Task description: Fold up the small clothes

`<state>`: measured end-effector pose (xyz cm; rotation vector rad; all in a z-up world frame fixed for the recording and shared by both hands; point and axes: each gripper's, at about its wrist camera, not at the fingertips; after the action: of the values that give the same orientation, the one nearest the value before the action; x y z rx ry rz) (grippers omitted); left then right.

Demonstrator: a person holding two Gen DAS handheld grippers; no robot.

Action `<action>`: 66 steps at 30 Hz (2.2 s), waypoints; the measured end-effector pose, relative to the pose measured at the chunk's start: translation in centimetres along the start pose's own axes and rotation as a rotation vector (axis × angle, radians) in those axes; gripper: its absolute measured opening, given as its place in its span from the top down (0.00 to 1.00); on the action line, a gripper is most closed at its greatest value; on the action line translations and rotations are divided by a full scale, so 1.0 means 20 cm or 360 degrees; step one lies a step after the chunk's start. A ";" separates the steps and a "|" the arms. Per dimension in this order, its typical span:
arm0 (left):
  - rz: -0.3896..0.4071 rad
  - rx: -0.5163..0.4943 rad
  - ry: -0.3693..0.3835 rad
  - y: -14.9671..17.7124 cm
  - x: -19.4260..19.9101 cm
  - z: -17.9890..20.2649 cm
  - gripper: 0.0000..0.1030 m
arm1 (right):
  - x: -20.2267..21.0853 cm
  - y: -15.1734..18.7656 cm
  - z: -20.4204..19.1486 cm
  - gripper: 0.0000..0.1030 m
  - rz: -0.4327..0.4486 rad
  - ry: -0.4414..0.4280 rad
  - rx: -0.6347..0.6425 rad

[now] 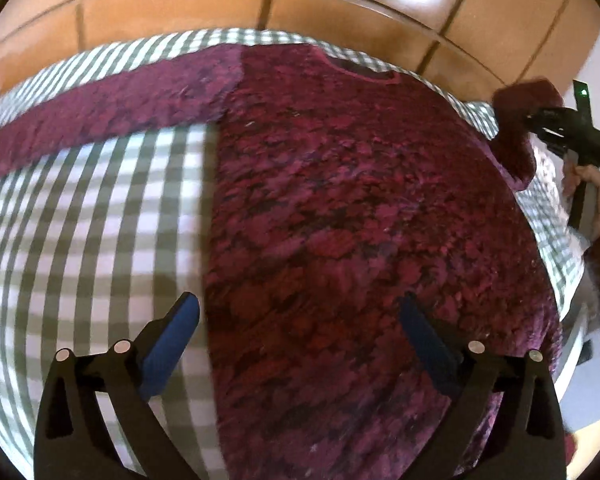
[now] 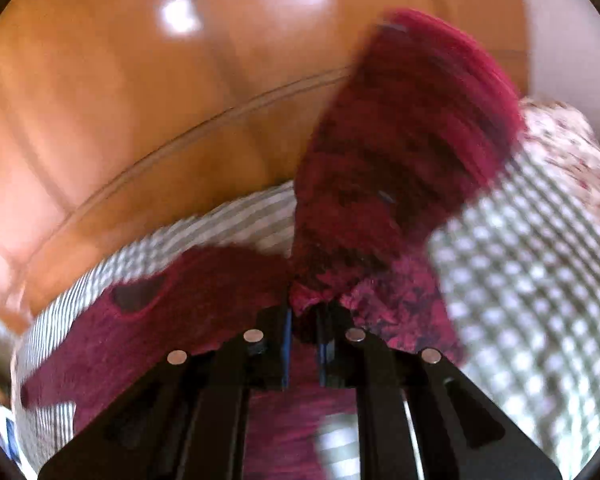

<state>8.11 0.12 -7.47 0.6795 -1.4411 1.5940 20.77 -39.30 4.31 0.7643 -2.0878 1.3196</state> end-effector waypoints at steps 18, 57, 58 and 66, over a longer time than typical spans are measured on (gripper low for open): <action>0.0266 -0.0086 -0.0101 -0.03 0.14 0.00 0.04 | -0.08 0.72 -0.45 0.02 -0.0267 0.0036 0.0284; 0.0277 -0.0236 -0.0060 -0.11 -0.27 0.20 0.03 | -0.14 0.94 -0.32 0.02 -0.0145 0.0346 0.0342; 0.0277 -0.0237 -0.0064 -0.11 -0.27 0.20 0.03 | -0.14 0.94 -0.32 0.02 -0.0142 0.0338 0.0336; 0.0217 -0.0227 -0.0062 -0.14 -0.27 0.20 0.03 | -0.11 0.94 -0.30 0.02 -0.0124 0.0287 0.0310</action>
<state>12.51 -5.11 -10.01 0.5416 -1.6425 1.5699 9.82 -26.75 -6.40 0.7684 -1.7906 1.5049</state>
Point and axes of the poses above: each gripper's, at about its wrist camera, not at the fingertips, and x roughly against the way its jaws point, z to its right, y to its underside, and after that the axes turned 6 degrees about -y, right-handed
